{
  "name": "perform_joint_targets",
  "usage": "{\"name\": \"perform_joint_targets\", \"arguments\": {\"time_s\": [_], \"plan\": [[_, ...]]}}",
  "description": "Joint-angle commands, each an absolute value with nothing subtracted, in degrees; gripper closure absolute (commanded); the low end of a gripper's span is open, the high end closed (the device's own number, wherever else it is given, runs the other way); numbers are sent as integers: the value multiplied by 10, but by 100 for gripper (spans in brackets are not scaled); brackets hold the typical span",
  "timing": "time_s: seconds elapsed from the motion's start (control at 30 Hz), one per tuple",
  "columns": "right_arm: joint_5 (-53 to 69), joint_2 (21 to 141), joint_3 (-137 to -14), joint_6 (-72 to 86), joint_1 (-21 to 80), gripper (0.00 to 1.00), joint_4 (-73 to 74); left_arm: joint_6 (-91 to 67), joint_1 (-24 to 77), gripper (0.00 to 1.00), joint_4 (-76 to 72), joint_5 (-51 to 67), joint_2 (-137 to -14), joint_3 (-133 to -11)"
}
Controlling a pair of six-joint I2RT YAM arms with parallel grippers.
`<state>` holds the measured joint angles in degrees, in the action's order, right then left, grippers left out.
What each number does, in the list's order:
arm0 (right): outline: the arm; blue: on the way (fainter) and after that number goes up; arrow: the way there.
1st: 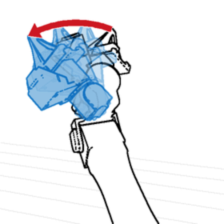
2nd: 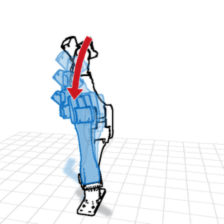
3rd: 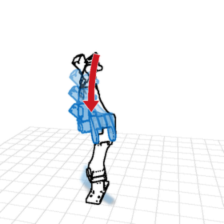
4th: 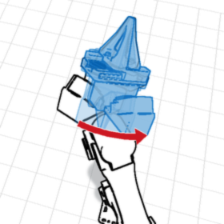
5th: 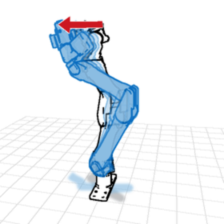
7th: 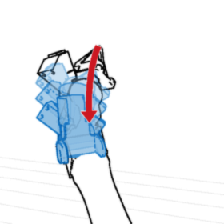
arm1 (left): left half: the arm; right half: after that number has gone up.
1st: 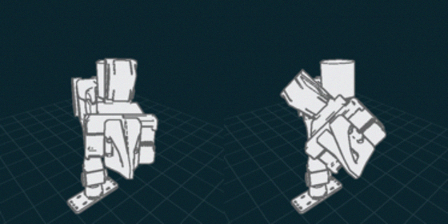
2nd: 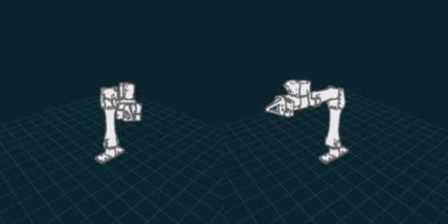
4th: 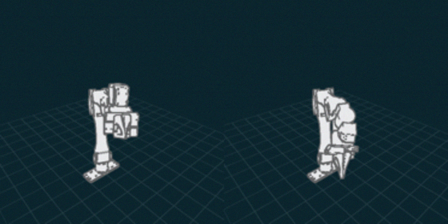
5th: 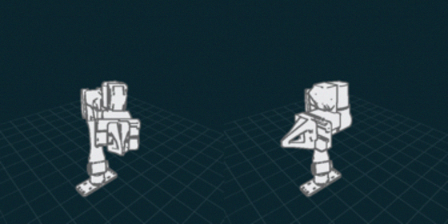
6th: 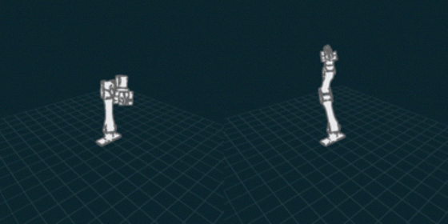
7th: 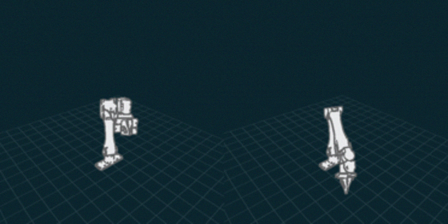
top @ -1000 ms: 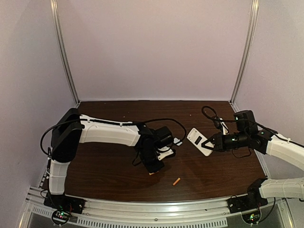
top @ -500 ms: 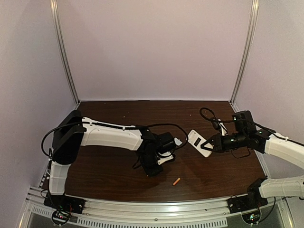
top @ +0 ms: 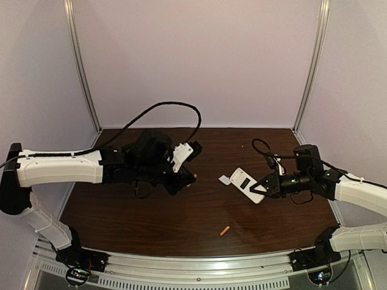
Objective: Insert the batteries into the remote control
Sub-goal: Place the battery in the battery compartment.
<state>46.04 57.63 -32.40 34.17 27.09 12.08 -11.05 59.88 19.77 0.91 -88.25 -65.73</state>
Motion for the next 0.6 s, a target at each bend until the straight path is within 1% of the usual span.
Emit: {"name": "perform_joint_targets", "arguments": {"time_s": [0.0,0.17,0.33,0.57], "plan": [[478,583,-319,395,304,100,52,-108,603,100,-32,10,-829,-590],[481,608,-323,440,355,100,2,-94,604,100,-121,41,-810,-559],[477,632,-344,454,391,100,-15,-92,608,100,-150,60,-825,-559],[488,644,-353,479,406,100,-38,-74,620,100,-167,62,-850,-557]]}}
